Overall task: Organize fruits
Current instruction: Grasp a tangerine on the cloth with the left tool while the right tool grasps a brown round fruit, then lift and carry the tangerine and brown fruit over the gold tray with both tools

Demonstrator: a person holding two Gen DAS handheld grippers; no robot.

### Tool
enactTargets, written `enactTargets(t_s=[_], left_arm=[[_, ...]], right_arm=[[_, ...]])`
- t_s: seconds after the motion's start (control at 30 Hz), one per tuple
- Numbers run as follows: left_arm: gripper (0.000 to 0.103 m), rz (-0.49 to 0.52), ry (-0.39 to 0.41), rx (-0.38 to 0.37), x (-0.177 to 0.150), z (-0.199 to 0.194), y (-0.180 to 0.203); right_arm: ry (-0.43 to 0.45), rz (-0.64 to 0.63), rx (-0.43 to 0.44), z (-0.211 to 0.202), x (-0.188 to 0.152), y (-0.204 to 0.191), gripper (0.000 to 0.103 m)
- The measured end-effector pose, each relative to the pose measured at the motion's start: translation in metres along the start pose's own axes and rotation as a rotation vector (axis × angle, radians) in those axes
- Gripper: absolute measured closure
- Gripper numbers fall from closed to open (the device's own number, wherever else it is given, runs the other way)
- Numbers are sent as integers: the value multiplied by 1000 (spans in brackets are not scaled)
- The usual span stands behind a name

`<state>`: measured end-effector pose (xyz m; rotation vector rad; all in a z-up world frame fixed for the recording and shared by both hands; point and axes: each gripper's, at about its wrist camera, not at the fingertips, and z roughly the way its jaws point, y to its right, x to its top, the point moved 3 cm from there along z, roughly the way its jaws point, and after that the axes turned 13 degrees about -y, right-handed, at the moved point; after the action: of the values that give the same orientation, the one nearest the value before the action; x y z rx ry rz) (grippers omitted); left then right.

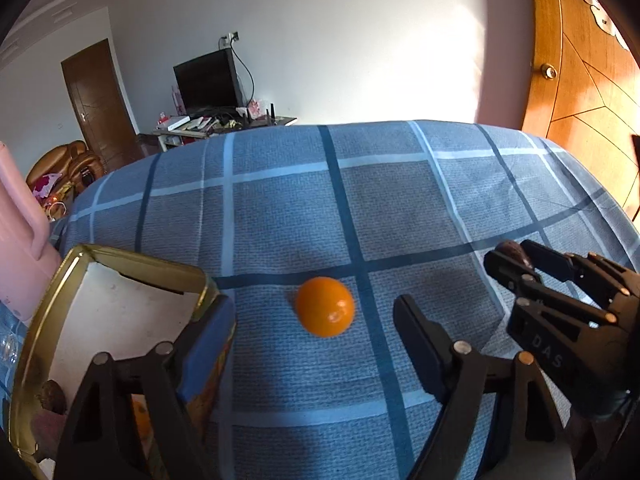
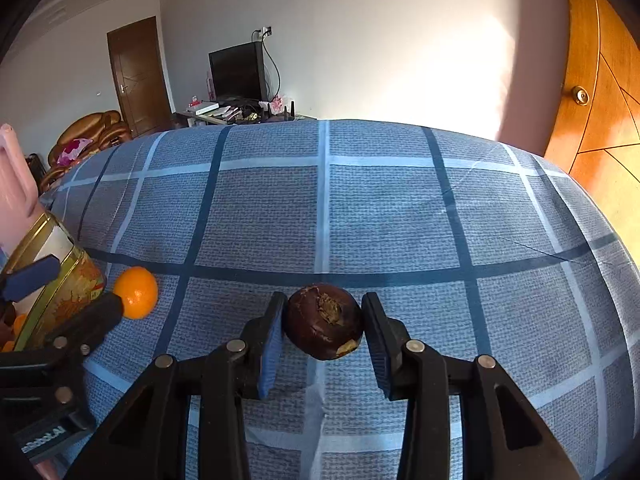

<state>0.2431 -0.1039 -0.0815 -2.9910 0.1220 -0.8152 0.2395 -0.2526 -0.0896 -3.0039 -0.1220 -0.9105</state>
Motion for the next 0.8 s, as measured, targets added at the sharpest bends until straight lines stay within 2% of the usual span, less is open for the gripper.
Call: enactTargets(t_s=[0.07,0.13,0.43,0.63,0.77,0.8], left_arm=[[35,2,-26,-10,2,10,1],[40,-2,-47,-16,4,18,1],[42,-9,-113,-60,9,42,5],[42,-26,-115,-86,10,43,2],[63,-16,-105,-105,8,39,-1],[63,-15,-104,-107,7,38,-2]], right_arm=[[13,3,0,-5,-1,3,63],[21,-3,0,-8,-1,3,63],[30,-22,-13,-9,-2,-2,63],[29,-31,-17,-6,-3,-8,63],[34,-34,-14,-4,-4,-10,63],[34,-34,-13,-4,-4,-10,63]])
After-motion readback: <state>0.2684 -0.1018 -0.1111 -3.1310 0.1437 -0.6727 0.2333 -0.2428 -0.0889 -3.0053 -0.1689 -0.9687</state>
